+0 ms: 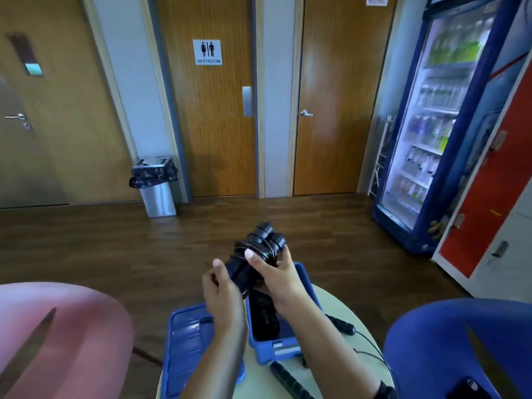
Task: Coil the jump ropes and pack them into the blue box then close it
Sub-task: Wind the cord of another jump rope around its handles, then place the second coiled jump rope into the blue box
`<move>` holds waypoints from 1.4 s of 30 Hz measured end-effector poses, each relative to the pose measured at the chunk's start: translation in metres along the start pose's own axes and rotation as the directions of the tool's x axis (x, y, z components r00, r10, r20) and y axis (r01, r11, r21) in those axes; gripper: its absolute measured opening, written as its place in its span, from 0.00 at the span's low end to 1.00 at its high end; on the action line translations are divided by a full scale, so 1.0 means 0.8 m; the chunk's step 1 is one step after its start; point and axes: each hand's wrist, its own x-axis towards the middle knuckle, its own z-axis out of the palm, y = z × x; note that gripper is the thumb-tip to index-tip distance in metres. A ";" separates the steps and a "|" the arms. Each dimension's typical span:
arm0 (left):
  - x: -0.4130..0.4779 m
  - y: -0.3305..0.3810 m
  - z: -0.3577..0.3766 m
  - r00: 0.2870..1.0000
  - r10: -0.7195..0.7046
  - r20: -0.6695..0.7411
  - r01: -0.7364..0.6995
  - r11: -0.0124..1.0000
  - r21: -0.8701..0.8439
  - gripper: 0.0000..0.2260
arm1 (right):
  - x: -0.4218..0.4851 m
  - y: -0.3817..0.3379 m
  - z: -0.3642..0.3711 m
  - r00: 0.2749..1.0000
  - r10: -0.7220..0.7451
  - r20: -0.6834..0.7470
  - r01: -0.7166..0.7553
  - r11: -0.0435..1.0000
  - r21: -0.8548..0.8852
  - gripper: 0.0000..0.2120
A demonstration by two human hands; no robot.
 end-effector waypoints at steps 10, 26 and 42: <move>0.012 -0.056 0.044 0.938 -0.229 0.261 0.134 0.932 0.337 0.06 | 0.089 0.021 -0.132 0.971 0.236 0.028 -0.231 0.965 -0.122 0.36; 0.110 -0.151 0.056 0.879 -0.114 0.464 -0.284 0.656 0.699 0.08 | 0.168 0.144 -0.211 0.909 0.391 -0.145 -0.406 0.750 -0.522 0.51; 0.175 -0.233 0.035 0.765 -0.004 0.644 -0.609 0.321 0.726 0.24 | 0.208 0.209 -0.199 0.867 0.394 -0.306 -0.498 0.641 -0.585 0.30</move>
